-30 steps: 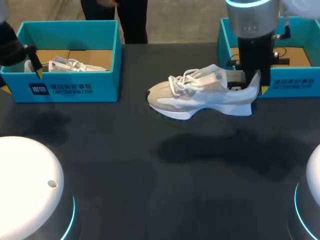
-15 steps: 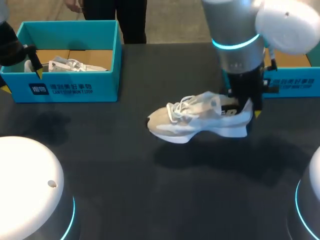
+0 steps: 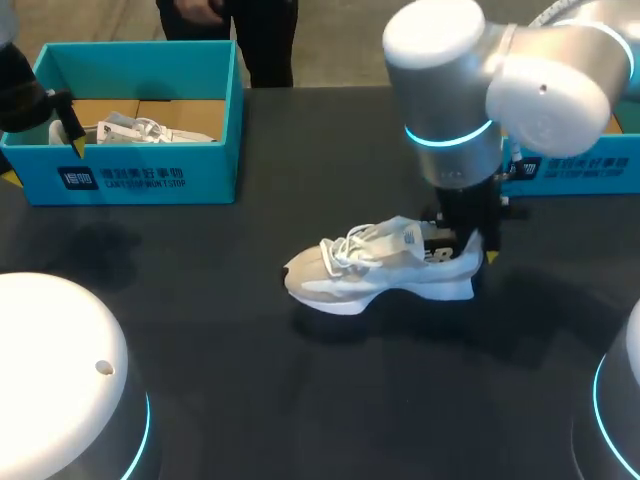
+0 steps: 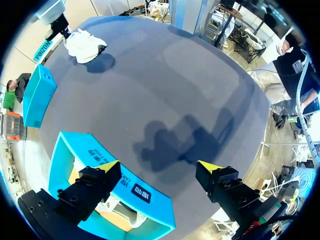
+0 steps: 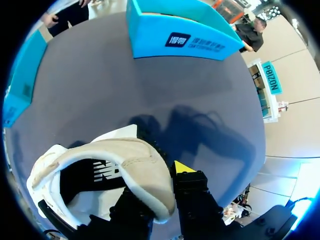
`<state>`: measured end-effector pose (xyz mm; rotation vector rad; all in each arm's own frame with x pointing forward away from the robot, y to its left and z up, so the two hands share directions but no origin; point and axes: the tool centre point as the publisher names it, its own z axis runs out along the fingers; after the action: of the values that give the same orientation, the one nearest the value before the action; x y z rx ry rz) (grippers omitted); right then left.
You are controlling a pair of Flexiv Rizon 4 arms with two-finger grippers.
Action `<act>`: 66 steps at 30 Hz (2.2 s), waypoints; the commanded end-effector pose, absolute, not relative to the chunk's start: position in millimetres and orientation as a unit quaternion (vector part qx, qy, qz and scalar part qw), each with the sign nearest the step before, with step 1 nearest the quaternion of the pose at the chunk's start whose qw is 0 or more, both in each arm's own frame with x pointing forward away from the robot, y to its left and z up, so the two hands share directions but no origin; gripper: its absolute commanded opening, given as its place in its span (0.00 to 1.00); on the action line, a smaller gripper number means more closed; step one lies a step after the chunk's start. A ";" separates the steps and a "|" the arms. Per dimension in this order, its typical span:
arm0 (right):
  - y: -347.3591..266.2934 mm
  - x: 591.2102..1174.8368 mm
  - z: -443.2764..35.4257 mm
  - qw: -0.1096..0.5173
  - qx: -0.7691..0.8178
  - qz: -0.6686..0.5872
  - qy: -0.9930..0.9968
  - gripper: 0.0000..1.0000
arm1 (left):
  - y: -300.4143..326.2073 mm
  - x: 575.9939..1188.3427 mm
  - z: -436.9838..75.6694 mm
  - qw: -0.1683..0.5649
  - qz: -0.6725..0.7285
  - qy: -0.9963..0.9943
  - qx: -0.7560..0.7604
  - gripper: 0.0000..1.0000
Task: Take the shoe out of the shoebox, open the shoe tongue, remove and reinsert the insole, then place the shoe into the shoebox
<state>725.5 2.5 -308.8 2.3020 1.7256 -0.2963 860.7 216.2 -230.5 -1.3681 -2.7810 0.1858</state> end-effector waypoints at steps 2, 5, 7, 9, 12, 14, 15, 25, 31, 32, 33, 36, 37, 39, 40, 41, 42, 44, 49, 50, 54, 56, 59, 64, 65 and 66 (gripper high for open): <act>7.7 728.2 -328.3 0.123 0.791 -0.102 0.591 0.00 | 216.4 859.8 -230.6 0.018 0.059 -0.896 -0.441 1.00; 10.6 728.4 -335.9 0.120 0.793 -0.099 0.589 0.00 | 216.4 859.8 -230.6 0.018 0.059 -0.896 -0.441 1.00; 13.0 729.2 -340.7 0.120 0.792 -0.099 0.590 0.00 | 216.4 859.8 -230.6 0.018 0.059 -0.896 -0.441 1.00; 14.9 729.4 -346.1 0.123 0.793 -0.099 0.589 0.00 | 216.4 859.8 -230.6 0.018 0.059 -0.896 -0.441 1.00; 16.7 729.7 -355.8 0.125 0.793 -0.098 0.588 0.00 | 216.4 859.8 -230.6 0.018 0.059 -0.896 -0.441 1.00; 18.1 729.6 -360.7 0.127 0.792 -0.099 0.588 0.00 | 216.4 859.8 -230.6 0.018 0.059 -0.896 -0.441 1.00; 18.8 729.3 -363.6 0.128 0.792 -0.099 0.589 0.00 | 216.4 859.8 -230.6 0.018 0.059 -0.896 -0.441 1.00; 28.3 731.2 -381.6 0.127 0.795 -0.095 0.586 0.14 | 216.4 859.8 -230.6 0.018 0.059 -0.896 -0.441 1.00; 29.0 732.9 -379.9 0.126 0.797 -0.093 0.583 0.49 | 216.4 859.8 -230.6 0.018 0.059 -0.896 -0.441 1.00; 29.4 733.0 -378.7 0.127 0.798 -0.091 0.582 0.48 | 216.4 859.8 -230.6 0.018 0.059 -0.896 -0.441 1.00; 29.5 733.1 -377.4 0.127 0.799 -0.090 0.581 0.48 | 216.4 859.8 -230.6 0.018 0.059 -0.896 -0.441 1.00; 30.5 733.2 -370.8 0.128 0.799 -0.086 0.581 0.49 | 216.4 859.8 -230.6 0.018 0.059 -0.896 -0.441 1.00; 30.2 732.9 -367.7 0.128 0.800 -0.084 0.580 0.49 | 216.4 859.8 -230.6 0.018 0.059 -0.896 -0.441 1.00; 29.8 732.6 -360.7 0.129 0.800 -0.082 0.580 0.51 | 216.4 859.8 -230.6 0.018 0.059 -0.896 -0.441 1.00; 29.5 732.5 -357.0 0.130 0.800 -0.080 0.580 0.56 | 216.4 859.8 -230.6 0.018 0.059 -0.896 -0.441 1.00; 29.3 732.2 -352.7 0.130 0.799 -0.079 0.581 0.62 | 216.4 859.8 -230.6 0.018 0.059 -0.896 -0.441 1.00; 28.8 732.0 -348.6 0.130 0.798 -0.077 0.583 0.70 | 216.4 859.8 -230.6 0.018 0.059 -0.896 -0.441 1.00; 26.8 731.7 -340.1 0.126 0.798 -0.069 0.586 0.82 | 216.4 859.8 -230.6 0.018 0.059 -0.896 -0.441 1.00; 22.7 732.4 -313.6 0.134 0.787 -0.053 0.601 0.79 | 216.4 859.8 -230.6 0.018 0.059 -0.896 -0.441 1.00; 22.1 732.9 -308.3 0.127 0.784 -0.048 0.606 0.79 | 216.4 859.8 -230.6 0.018 0.059 -0.896 -0.441 1.00; 20.6 736.4 -283.9 0.115 0.770 -0.021 0.628 0.85 | 216.4 859.8 -230.6 0.018 0.059 -0.896 -0.441 1.00; 20.7 739.3 -272.7 0.101 0.756 0.002 0.647 0.93 | 216.4 859.8 -230.6 0.018 0.059 -0.896 -0.441 1.00; 19.9 744.5 -257.9 0.105 0.734 0.025 0.670 1.00 | 216.4 859.8 -230.6 0.018 0.059 -0.896 -0.441 1.00; 16.2 753.9 -237.2 0.107 0.697 0.053 0.707 1.00 | 216.4 859.8 -230.6 0.018 0.059 -0.896 -0.441 1.00; 15.3 755.9 -233.4 0.105 0.689 0.062 0.714 1.00 | 216.4 859.8 -230.6 0.018 0.059 -0.896 -0.441 1.00; 14.4 757.8 -229.5 0.098 0.679 0.068 0.724 1.00 | 216.4 859.8 -230.6 0.018 0.059 -0.896 -0.441 1.00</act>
<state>762.4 30.7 -241.3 2.0053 2.0566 0.0709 860.7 216.2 -230.6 -1.3680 -2.7810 0.1859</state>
